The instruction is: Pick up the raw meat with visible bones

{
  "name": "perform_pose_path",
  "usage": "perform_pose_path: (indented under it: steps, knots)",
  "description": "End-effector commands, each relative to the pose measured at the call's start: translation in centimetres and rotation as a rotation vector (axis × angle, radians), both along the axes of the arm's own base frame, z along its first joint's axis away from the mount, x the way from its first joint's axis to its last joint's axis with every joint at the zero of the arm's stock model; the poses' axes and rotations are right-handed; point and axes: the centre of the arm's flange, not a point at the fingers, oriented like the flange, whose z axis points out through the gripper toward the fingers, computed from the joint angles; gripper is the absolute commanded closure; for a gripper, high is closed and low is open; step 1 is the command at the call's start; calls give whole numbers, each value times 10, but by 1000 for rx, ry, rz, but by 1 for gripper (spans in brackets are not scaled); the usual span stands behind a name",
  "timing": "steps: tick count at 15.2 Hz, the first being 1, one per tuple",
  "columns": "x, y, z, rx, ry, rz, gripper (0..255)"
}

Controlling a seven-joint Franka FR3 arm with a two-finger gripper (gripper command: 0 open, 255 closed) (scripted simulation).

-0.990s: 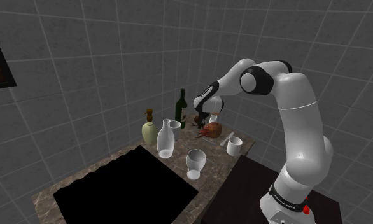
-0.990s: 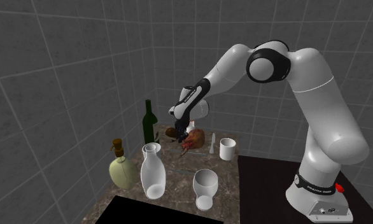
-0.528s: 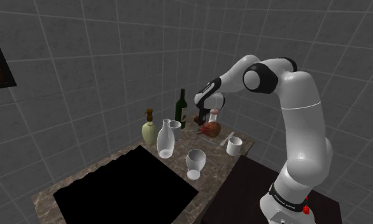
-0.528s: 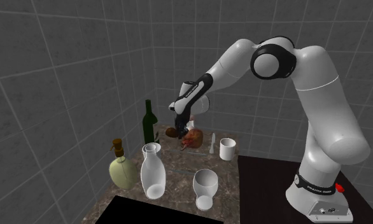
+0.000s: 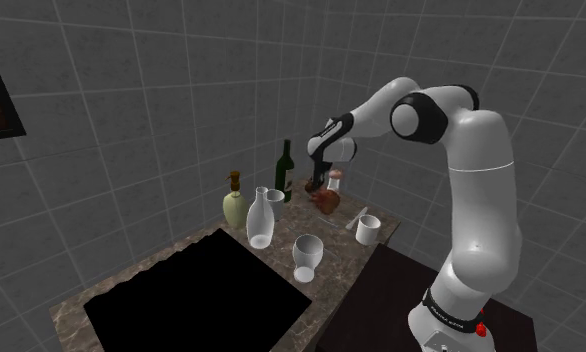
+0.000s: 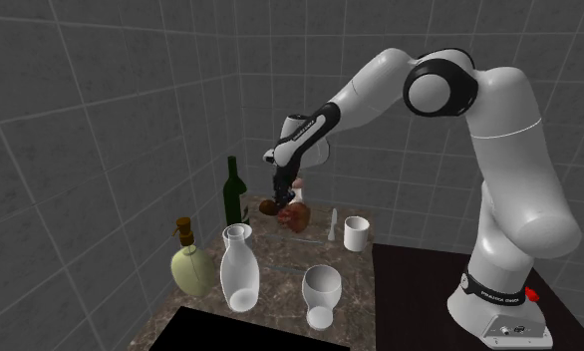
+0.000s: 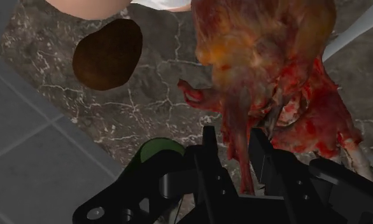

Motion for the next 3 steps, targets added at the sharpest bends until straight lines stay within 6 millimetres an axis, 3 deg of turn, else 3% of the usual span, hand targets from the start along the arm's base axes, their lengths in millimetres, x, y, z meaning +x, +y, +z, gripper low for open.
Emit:
perform_pose_path:
  steps: [1, 3]
  knots:
    - [0, 0, 12, -1, -1, 0, 255]
    - [0, 0, 12, -1, -1, 0, 255]
